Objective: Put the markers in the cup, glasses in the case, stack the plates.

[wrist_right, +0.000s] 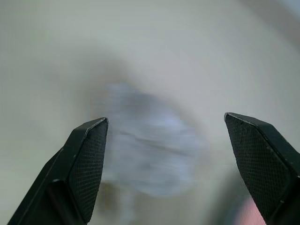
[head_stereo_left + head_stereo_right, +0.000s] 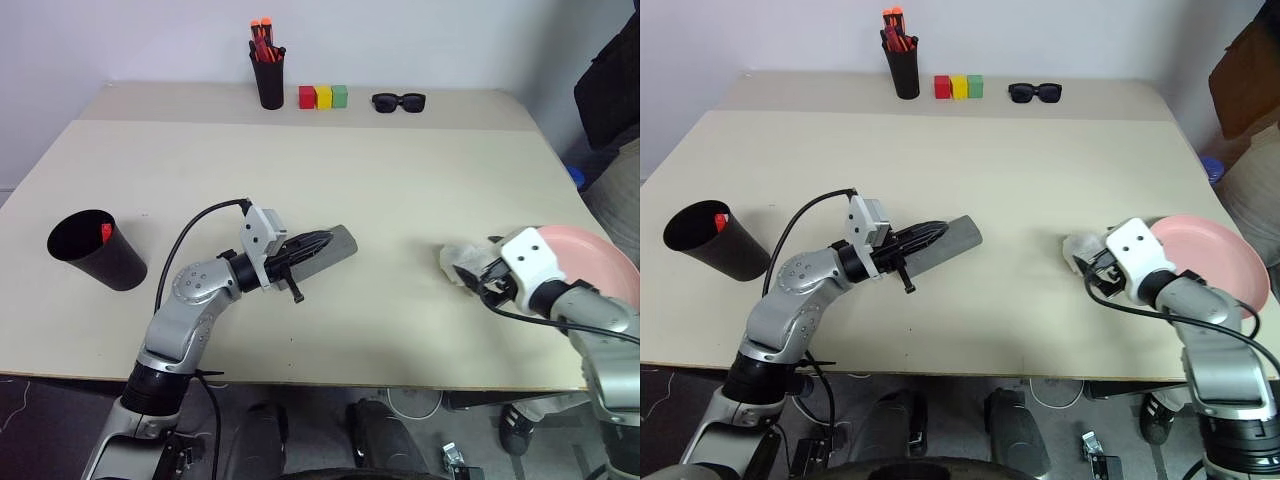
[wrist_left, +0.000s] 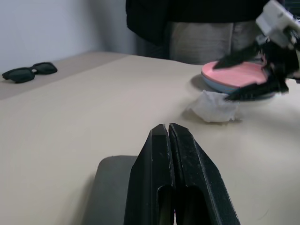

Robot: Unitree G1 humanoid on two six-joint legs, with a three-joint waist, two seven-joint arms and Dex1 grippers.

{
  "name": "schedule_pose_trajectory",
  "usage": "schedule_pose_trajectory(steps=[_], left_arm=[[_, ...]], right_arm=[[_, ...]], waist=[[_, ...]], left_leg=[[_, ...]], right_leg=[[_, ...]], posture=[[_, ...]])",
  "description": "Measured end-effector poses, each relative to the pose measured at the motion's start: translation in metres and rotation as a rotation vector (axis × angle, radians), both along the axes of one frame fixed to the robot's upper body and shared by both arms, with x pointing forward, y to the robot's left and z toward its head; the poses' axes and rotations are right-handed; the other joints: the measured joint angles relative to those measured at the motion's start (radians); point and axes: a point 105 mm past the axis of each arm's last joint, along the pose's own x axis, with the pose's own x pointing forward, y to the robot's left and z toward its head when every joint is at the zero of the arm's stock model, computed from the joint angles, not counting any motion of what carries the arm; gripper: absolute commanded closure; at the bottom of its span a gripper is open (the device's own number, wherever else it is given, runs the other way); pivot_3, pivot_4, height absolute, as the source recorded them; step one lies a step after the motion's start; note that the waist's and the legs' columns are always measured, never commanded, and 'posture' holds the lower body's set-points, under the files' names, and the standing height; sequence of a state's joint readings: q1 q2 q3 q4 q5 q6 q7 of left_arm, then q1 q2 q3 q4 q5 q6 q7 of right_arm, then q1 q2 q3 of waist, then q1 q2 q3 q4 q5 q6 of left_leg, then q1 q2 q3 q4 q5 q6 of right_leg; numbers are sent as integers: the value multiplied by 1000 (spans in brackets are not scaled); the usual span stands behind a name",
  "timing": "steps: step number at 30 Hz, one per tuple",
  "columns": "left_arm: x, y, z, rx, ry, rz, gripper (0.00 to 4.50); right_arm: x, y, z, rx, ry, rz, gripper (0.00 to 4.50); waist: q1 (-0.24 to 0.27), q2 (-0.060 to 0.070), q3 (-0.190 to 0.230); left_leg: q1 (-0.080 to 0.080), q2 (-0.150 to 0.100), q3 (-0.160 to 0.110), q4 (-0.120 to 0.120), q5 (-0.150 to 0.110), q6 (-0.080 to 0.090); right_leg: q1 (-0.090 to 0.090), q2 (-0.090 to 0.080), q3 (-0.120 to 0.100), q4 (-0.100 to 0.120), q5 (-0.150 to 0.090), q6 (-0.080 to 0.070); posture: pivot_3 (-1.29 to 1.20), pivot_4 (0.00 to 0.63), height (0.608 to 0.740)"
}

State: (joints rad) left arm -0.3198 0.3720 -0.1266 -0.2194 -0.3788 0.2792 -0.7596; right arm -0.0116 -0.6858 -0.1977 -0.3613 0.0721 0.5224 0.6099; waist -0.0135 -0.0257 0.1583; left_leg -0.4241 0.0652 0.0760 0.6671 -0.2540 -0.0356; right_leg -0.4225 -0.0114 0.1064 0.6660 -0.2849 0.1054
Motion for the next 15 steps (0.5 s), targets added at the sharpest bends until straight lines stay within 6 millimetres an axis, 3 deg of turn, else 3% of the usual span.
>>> schedule_pose_trajectory(steps=[5, 6, 7, 13, 15], left_arm=[[-4, 2, -1, 3, -2, 7, 4500], [-5, 3, -4, 4, 5, 12, 4500], [-5, 3, -5, 5, 9, 17, 4500], [-5, 5, -6, 5, 14, 25, 4500], [-5, 4, -6, 4, 14, 24, 4500]], right_arm=[[9, -2, -24, -26, 50, -54, 470], [11, -6, -27, -28, 52, -82, 1012], [12, -9, -28, -31, 50, -96, 1198], [13, -10, -27, -33, 39, -109, 4328], [13, -10, -25, -32, 29, -116, 4472]], waist=[[-1, 0, 0], [-1, 0, 0], [-1, 0, 0], [-1, 0, 0], [-1, 0, 0]], left_leg=[[0, 0, 0, 0, 0, 0], [0, 0, 0, 0, 0, 0], [0, 0, 0, 0, 0, 0], [0, 0, 0, 0, 0, 0], [0, 0, 0, 0, 0, 0]], right_leg=[[0, 0, 0, 0, 0, 0], [0, 0, 0, 0, 0, 0], [0, 0, 0, 0, 0, 0], [0, 0, 0, 0, 0, 0], [0, 0, 0, 0, 0, 0]], posture=[[0, 150, 725], [0, 150, 725], [0, 150, 725], [0, 150, 725], [0, 150, 725]])
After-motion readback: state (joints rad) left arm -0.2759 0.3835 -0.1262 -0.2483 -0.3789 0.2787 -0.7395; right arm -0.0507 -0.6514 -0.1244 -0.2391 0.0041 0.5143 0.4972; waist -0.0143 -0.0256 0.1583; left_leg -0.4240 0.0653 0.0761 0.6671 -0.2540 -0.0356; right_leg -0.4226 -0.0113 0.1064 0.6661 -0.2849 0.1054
